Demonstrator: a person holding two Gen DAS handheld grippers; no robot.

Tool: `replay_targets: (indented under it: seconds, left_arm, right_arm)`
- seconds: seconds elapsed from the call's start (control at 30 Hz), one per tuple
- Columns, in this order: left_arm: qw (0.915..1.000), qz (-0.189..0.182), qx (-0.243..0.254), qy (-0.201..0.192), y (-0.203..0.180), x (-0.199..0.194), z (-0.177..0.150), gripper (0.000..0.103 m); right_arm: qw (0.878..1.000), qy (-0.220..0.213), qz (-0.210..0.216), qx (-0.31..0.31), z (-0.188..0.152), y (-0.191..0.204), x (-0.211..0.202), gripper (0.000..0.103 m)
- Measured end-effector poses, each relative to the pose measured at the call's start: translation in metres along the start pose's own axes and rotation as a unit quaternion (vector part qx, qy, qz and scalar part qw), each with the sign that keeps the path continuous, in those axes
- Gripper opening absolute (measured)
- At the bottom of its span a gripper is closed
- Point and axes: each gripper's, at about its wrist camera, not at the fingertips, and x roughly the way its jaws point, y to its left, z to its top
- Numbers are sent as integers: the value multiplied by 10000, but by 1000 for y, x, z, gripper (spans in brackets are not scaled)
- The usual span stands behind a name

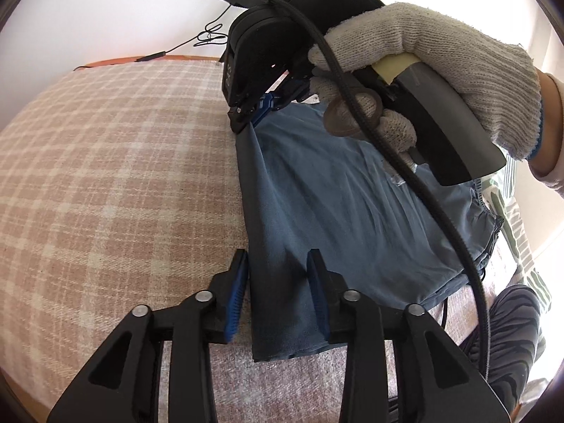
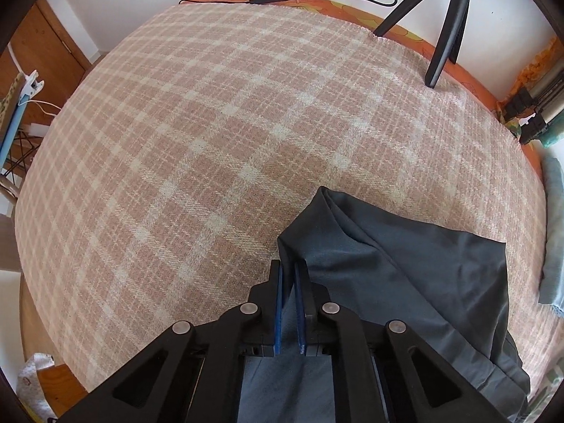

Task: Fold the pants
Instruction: 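Grasp the folded pants edge with the left tool and lift it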

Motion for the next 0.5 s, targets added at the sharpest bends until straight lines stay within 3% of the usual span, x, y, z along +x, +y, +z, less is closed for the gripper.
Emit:
replay_targets:
  seconds: [0.13,0.2,0.5]
  left_arm:
    - [9998,-82,-178,76,2,5,1,36]
    - [9996,-121,-238,116,2,7,4,5]
    - [9979,-517,391,1,-46,-21,36,2]
  right_arm:
    - [9996,-172,198,103,-5,-12,-12,1]
    - [9992,-272,278,128,-7,-16,-19,0]
    - [9921,-851,833,396,-29,-45,-74,0]
